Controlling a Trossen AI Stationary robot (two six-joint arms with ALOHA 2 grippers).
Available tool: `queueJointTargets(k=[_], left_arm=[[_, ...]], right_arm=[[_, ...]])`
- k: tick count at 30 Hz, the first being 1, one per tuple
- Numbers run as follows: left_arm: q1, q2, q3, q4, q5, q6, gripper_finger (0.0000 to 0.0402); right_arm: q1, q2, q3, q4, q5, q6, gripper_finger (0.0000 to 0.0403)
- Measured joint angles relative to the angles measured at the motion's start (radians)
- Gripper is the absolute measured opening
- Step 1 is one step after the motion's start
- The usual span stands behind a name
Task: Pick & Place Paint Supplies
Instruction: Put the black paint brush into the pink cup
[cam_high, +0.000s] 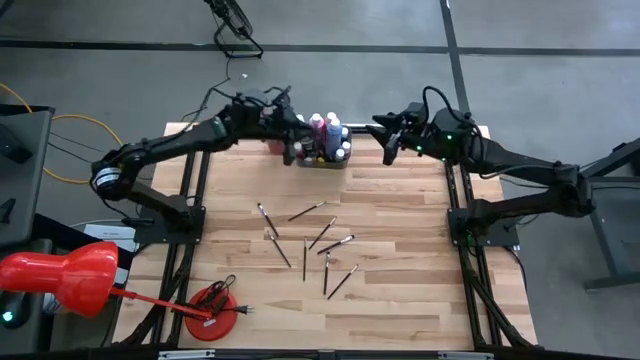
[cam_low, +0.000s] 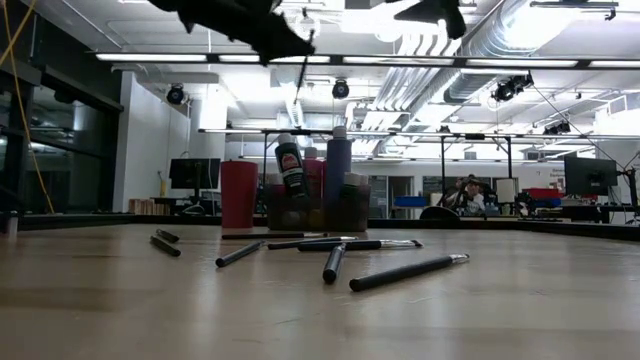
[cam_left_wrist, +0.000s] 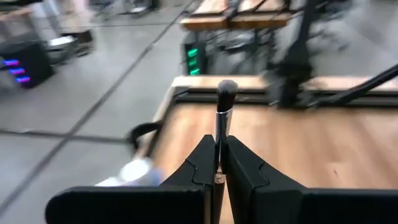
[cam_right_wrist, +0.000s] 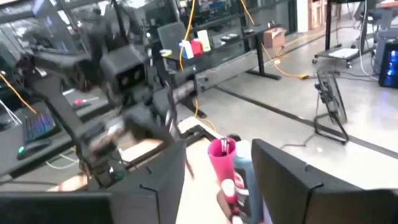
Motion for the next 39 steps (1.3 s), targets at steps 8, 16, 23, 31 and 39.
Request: queueJointTargets(k=[8,16,23,31,39], left_arm=[[0.163,-0.085,-0.081,-0.054,-0.038,0.072,0.001],[0.296,-0.095,-0.232,0.122,-0.062,0.067,0.001],[0.345,-0.089,-0.337,0.186,-0.062,0.019,0.001],[0.356,-0.085,-0.443,0.293,-0.094,-0.017,0.001],[0.356,-0.084,-0.448,0.28,-0.132,-0.026,0.0094]], right_arm=[[-0.004,-0.023,0.0,-0.043,0.023,0.029,0.0196],[-0.004,-0.021,0.0,-0.048,0.022,0.031,0.0193],[-0.004,-0.021,0.0,-0.051,0.022,0.08,0.0193],[0.03,-0.021,0.0,-0.089,0.023,0.118,0.0191],[0.104,-0.02,0.0,-0.094,0.138,0.172,0.0191]])
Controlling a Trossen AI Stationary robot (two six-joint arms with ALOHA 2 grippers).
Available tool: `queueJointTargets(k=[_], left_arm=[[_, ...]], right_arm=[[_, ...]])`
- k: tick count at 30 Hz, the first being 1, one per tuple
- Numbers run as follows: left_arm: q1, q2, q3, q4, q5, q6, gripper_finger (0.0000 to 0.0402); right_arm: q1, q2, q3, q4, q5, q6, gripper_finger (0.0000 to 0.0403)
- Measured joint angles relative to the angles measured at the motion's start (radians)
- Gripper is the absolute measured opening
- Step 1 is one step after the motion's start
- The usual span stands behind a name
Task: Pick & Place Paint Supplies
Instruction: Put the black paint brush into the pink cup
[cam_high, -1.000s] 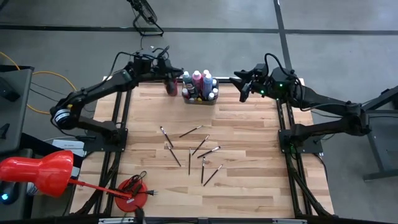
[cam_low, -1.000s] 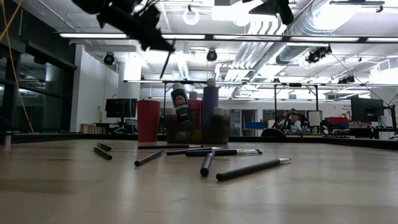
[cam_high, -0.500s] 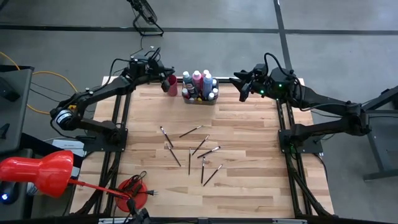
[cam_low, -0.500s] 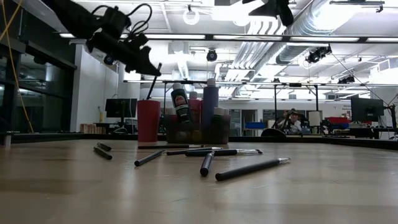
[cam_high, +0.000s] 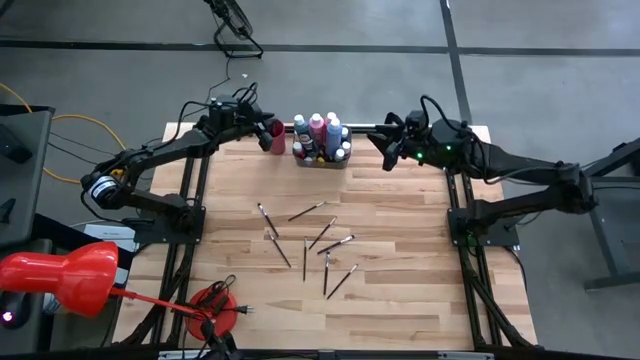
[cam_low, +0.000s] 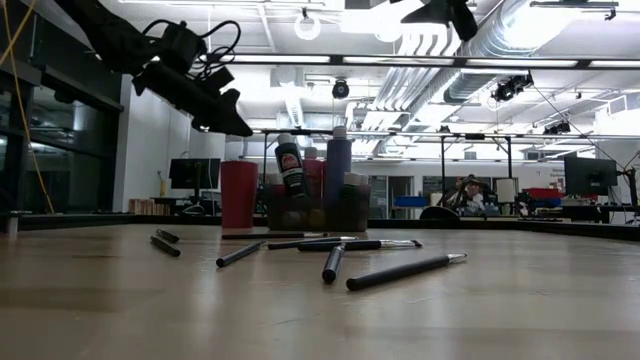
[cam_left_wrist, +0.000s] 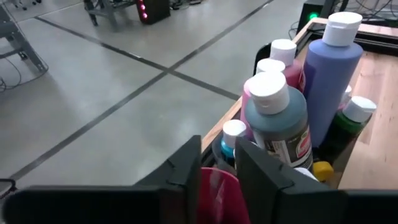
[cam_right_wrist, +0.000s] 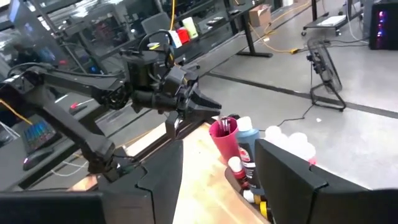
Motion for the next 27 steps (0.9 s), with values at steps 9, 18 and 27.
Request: queueJointTargets(k=[9,18,27], left_arm=[[0.0,0.0,0.0,-0.003,0.018,0.003,0.013],[0.0,0.0,0.0,0.004,0.165,0.037,0.0132],[0.0,-0.028,0.0,0.003,0.315,0.083,0.0132]], right_arm=[[0.113,0.0,0.0,-0.019,0.071,0.159,0.0191],[0.206,0.038,0.0,-0.238,0.001,0.684,0.0191],[0.381,0.241,0.0,-0.214,-0.139,1.022,0.0191]])
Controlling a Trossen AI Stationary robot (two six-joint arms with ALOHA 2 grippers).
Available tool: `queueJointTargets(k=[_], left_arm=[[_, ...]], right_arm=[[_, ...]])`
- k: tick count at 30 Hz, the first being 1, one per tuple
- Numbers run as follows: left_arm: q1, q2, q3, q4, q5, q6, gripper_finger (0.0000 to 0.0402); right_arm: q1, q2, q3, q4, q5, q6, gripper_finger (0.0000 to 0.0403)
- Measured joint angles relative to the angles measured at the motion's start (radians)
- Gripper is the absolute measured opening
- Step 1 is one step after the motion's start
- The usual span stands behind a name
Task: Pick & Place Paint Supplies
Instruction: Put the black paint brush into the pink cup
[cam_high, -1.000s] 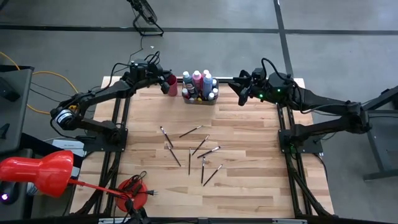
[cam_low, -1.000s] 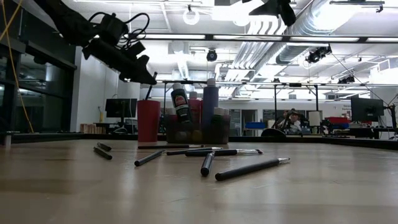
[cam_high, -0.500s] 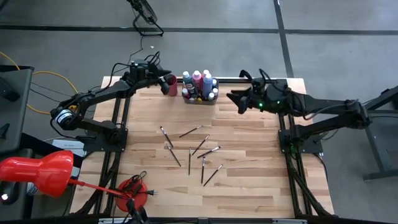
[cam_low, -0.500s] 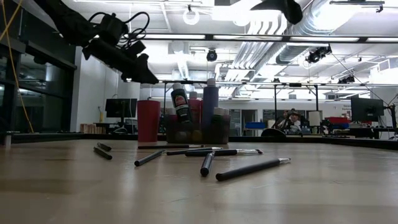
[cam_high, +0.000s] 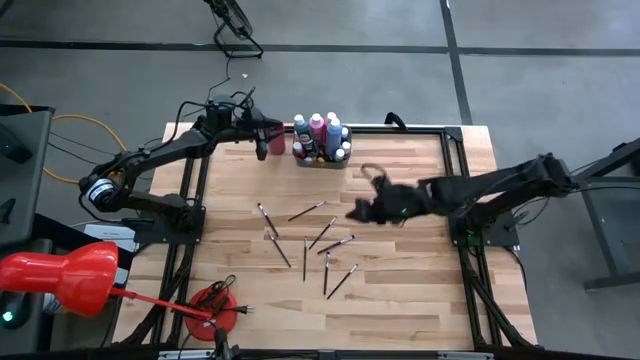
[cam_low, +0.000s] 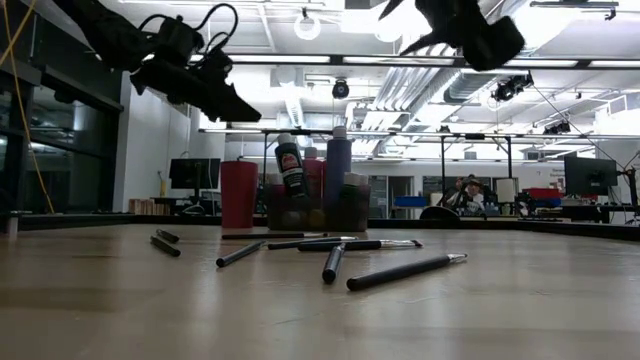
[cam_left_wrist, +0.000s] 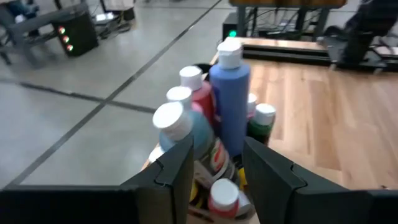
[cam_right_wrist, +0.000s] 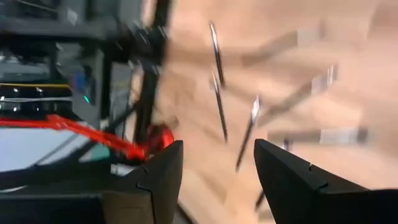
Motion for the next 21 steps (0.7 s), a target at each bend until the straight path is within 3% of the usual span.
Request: queueJointTargets(k=[3,9,21], left_arm=[[0.0,-0.022,0.0,-0.001,0.044,0.012,0.0132],[0.0,-0.07,0.0,-0.001,0.103,0.014,0.0132],[0.0,-0.118,0.001,-0.002,0.124,0.014,0.0132]], right_arm=[[0.044,0.072,0.0,-0.023,-0.038,0.166,0.0191],[0.119,0.219,0.0,-0.029,-0.004,0.48,0.0191],[0.228,0.439,-0.001,-0.045,0.063,0.9,0.0191]])
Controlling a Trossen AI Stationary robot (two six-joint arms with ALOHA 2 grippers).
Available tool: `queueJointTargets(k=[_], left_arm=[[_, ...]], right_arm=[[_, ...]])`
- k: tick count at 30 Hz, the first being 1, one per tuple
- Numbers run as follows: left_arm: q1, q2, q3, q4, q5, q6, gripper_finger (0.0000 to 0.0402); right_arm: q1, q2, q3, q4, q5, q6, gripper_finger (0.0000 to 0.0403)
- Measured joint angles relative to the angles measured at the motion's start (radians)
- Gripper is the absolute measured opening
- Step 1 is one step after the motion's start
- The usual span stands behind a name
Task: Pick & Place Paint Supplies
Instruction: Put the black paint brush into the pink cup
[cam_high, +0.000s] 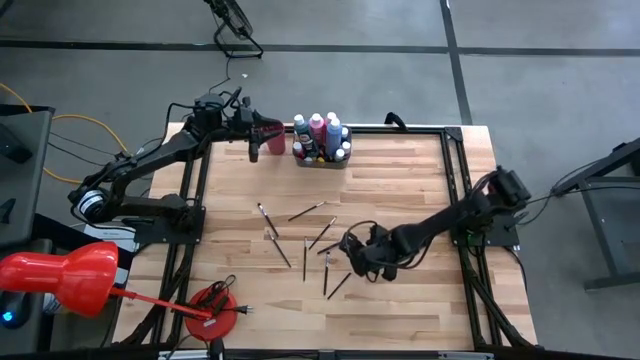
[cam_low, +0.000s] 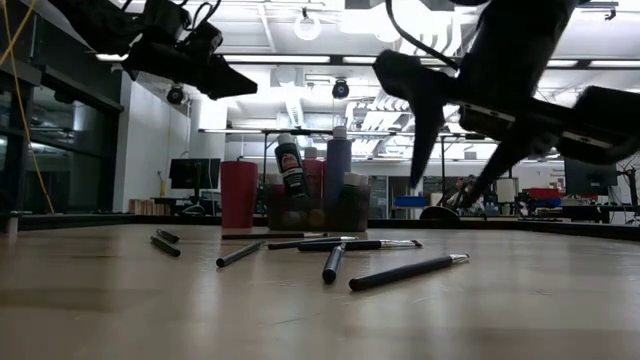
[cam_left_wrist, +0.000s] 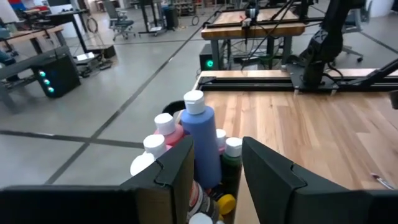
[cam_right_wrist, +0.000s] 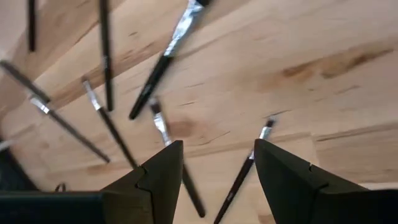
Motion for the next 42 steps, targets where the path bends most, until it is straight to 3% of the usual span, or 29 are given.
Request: queueJointTargets(k=[12,22,31,42], left_arm=[[0.0,0.0,0.0,-0.007,0.004,0.0,0.0132],[0.0,0.0,0.0,-0.01,0.004,0.0,0.0132],[0.0,0.0,0.0,-0.01,0.004,0.0,0.0132],[0.0,0.0,0.0,-0.036,0.003,0.008,0.0132]], right_arm=[[-0.032,0.004,0.05,-0.072,-0.107,-0.025,0.0191],[-0.098,0.071,0.318,-0.449,-0.149,-0.179,0.0191],[-0.101,0.187,0.337,-0.458,-0.238,-0.105,0.0191],[-0.088,0.241,0.337,-0.445,-0.253,-0.019,0.0191]])
